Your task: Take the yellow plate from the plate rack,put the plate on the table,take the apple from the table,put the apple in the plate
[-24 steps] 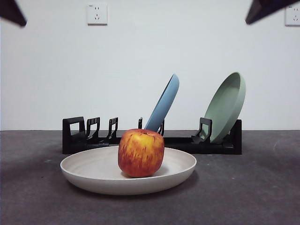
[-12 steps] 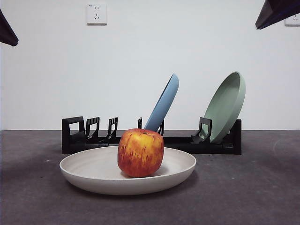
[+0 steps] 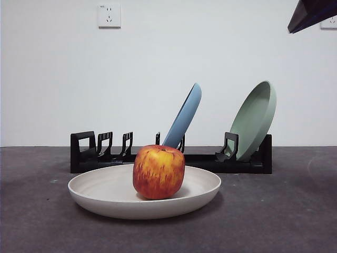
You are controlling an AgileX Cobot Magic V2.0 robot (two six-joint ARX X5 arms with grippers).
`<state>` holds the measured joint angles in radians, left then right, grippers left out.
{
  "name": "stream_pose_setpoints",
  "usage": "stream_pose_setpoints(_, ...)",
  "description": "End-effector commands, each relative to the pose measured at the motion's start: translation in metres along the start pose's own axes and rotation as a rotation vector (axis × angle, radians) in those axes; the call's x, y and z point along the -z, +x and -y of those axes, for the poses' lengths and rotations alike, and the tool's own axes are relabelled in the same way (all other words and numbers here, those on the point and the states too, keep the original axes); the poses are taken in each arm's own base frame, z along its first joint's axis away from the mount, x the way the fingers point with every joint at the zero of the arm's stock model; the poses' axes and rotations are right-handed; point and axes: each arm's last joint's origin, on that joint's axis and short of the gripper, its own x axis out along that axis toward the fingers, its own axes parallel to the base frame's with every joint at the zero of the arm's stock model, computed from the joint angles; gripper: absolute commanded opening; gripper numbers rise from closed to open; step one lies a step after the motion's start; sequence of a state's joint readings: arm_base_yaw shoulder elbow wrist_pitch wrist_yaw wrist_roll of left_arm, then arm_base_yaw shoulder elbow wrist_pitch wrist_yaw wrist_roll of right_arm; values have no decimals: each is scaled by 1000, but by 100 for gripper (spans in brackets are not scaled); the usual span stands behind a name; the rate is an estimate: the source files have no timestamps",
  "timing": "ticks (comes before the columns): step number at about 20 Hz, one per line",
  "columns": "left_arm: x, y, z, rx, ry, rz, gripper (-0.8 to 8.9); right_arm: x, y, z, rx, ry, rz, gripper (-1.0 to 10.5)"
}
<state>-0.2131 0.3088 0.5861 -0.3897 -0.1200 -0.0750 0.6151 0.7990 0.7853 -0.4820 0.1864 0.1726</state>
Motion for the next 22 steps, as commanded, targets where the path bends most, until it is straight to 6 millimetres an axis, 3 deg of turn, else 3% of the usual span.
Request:
stream_pose_setpoints(1,26,2,-8,-34,81,3,-1,1,0,0,3,10,2,-11)
stream_pose_setpoints(5,75,13,-18,-64,114,17,-1,1,0,0,2,10,2,-12)
stream_pose_setpoints(9,111,24,-23,-90,109,-29,-1,1,0,0,3,10,2,-11)
stream_pose_setpoints(18,144,30,-25,-92,103,-58,-1,1,0,0,2,10,2,-11)
stream_pose_setpoints(22,148,29,-25,-91,93,-76,-1,1,0,0,2,10,2,-12)
